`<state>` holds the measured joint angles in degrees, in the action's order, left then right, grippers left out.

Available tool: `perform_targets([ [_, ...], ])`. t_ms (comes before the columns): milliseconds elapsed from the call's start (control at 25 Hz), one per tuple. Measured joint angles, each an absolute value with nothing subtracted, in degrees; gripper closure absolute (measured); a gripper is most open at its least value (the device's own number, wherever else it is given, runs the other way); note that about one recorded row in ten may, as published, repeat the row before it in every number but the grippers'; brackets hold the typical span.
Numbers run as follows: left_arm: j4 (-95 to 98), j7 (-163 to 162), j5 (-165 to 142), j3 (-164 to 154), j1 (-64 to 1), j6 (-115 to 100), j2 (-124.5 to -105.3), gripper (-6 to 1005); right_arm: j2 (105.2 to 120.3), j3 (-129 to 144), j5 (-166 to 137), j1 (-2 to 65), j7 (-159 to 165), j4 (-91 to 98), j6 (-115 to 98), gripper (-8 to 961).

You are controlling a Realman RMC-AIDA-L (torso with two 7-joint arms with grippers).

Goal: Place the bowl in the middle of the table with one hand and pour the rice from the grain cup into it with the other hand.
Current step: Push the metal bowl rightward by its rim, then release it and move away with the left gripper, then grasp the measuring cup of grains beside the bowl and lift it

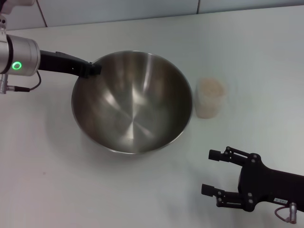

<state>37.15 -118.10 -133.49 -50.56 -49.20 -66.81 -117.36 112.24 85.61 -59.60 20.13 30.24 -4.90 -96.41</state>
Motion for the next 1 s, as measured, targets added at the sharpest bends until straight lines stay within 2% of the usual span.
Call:
perform_targets([
  [280, 37.7, -115.6, -133.7, -50.6, -48.3, -64.8, -118.22, 961, 112.24, 85.6, -59.6, 20.2, 30.2, -4.9, -96.4, 249],
  [640, 43.5, -113.6, -133.1, -50.8, -44.9, -66.4, -118.57, 852, 112.18, 84.8, -59.0, 19.9, 30.2, -4.7, -96.2, 258],
  [760, 52.8, -109.1, -127.7, -51.7, -38.5, -74.9, -118.56, 747, 112.14, 80.2, -56.2, 18.6, 30.2, -4.9, -92.5, 261],
  [840, 54.7, -107.2, -125.3, -51.9, -36.5, -77.3, -118.52, 677, 112.20, 78.2, -54.7, 17.7, 30.1, -4.8, -90.7, 263],
  [920, 57.9, -103.3, -121.0, -52.4, -32.6, -81.3, -118.39, 593, 112.77, 74.6, -52.0, 16.1, 29.1, -3.8, -87.5, 265],
  [960, 60.4, -99.9, -117.9, -52.9, -29.0, -83.9, -118.37, 544, 113.64, 71.1, -50.0, 14.4, 28.2, -1.9, -84.4, 266],
  [1000, 60.4, -99.9, -117.9, -52.9, -29.0, -83.9, -118.37, 494, 113.64, 71.1, -50.0, 14.4, 28.2, -1.9, -84.4, 266],
])
